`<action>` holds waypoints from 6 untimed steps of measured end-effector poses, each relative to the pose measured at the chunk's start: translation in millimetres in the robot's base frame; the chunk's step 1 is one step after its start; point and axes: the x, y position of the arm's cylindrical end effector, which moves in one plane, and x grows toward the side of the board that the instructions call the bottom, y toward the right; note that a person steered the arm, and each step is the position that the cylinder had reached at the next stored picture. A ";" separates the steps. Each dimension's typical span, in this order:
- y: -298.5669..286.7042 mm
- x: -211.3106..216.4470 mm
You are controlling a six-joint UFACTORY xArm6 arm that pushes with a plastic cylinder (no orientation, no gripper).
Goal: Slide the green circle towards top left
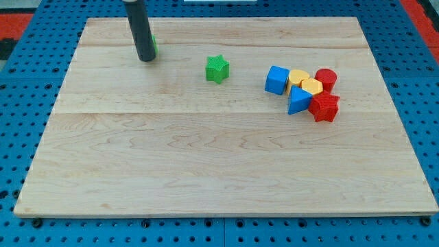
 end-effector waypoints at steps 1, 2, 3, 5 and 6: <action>22.3 -13.4; 30.0 -20.6; -6.3 -34.2; -19.0 -36.2; -10.1 -36.2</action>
